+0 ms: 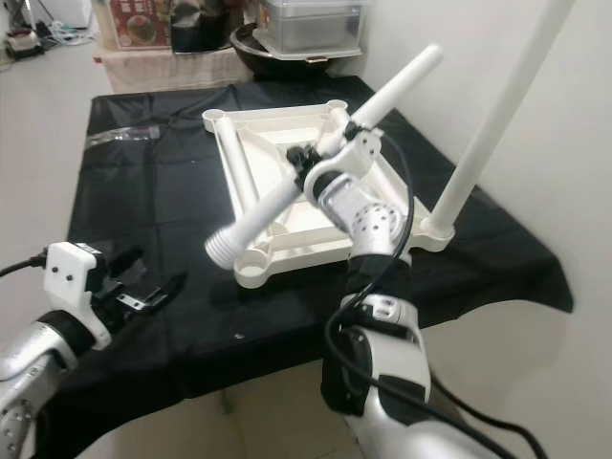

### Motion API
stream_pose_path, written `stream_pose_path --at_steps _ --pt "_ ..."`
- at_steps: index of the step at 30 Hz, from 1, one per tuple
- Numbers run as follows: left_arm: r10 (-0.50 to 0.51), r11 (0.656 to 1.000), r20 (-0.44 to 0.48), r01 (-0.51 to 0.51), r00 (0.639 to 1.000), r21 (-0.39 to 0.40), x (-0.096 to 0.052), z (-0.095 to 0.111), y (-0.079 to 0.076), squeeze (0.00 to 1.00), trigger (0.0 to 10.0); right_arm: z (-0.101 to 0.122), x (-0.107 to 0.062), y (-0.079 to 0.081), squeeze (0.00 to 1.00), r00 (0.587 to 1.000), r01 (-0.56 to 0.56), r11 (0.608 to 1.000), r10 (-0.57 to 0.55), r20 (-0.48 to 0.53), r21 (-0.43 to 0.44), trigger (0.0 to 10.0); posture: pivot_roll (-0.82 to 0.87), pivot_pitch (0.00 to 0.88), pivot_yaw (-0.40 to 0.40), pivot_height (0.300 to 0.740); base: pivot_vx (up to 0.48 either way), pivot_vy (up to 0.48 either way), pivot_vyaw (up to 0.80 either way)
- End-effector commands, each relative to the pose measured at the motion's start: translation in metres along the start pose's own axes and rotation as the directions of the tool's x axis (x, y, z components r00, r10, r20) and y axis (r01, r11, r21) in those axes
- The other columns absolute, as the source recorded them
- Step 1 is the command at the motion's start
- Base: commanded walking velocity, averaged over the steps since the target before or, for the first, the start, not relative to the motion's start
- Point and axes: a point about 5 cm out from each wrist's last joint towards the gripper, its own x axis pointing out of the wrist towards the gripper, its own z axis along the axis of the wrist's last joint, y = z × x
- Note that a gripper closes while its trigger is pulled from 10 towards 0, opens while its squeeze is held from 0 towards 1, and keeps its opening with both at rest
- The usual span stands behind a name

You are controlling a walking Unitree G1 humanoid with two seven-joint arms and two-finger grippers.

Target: Building children table

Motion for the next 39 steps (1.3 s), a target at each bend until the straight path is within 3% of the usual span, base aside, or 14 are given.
stream_pose_path --at_steps 1,7,9,12,15,21,27,39 --pt "-0.048 0.999 0.017 0.047 0.999 0.027 0.003 0.007 -0.002 0.00 10.0 0.003 -0.002 0.002 0.00 1.000 -0.006 1.000 0.006 0.026 0.008 0.0 0.06 0.000 -0.038 0.740 0.000 0.000 0.00" --pt "-0.050 0.995 0.006 0.049 0.999 0.085 0.006 0.009 0.002 0.00 10.0 -0.002 -0.005 0.004 0.00 0.999 -0.027 0.995 0.029 0.023 -0.099 0.0 0.05 0.000 -0.032 0.740 0.000 0.000 0.00" --pt "-0.050 0.995 0.006 0.049 0.999 0.085 0.006 0.009 0.002 0.00 10.0 -0.002 -0.005 0.004 0.00 0.999 -0.027 0.995 0.029 0.023 -0.099 0.0 0.05 0.000 -0.032 0.740 0.000 0.000 0.00" --pt "-0.003 0.991 0.009 0.002 1.000 0.135 0.010 0.013 0.012 0.00 10.0 -0.013 -0.007 0.015 0.00 0.997 -0.083 0.982 0.083 -0.004 -0.172 0.0 0.05 0.000 -0.031 0.740 0.000 0.000 0.00" --pt "0.002 0.991 0.013 -0.003 1.000 0.135 0.011 0.014 0.014 0.00 10.0 -0.017 -0.008 0.019 0.00 0.995 -0.102 0.978 0.101 -0.017 -0.182 0.0 0.05 0.000 -0.032 0.740 0.000 0.000 0.00" --pt "-0.102 0.985 -0.038 0.107 0.994 0.137 0.016 0.007 0.008 0.00 10.0 -0.040 -0.014 0.052 0.00 0.972 -0.227 0.954 0.210 -0.101 -0.197 0.0 0.04 0.000 -0.029 0.740 0.000 0.000 0.00" --pt "-0.126 0.980 -0.065 0.135 0.990 0.146 0.020 0.002 0.007 0.00 10.0 -0.054 -0.017 0.066 0.00 0.953 -0.294 0.929 0.269 -0.138 -0.226 0.0 0.04 0.000 -0.023 0.740 0.000 0.000 0.00" --pt "-0.077 0.983 -0.076 0.089 0.994 0.159 0.025 -0.004 0.013 0.00 10.0 -0.072 -0.028 0.090 0.00 0.896 -0.435 0.863 0.388 -0.216 -0.257 0.0 0.04 0.000 -0.030 0.740 0.000 0.000 0.00"
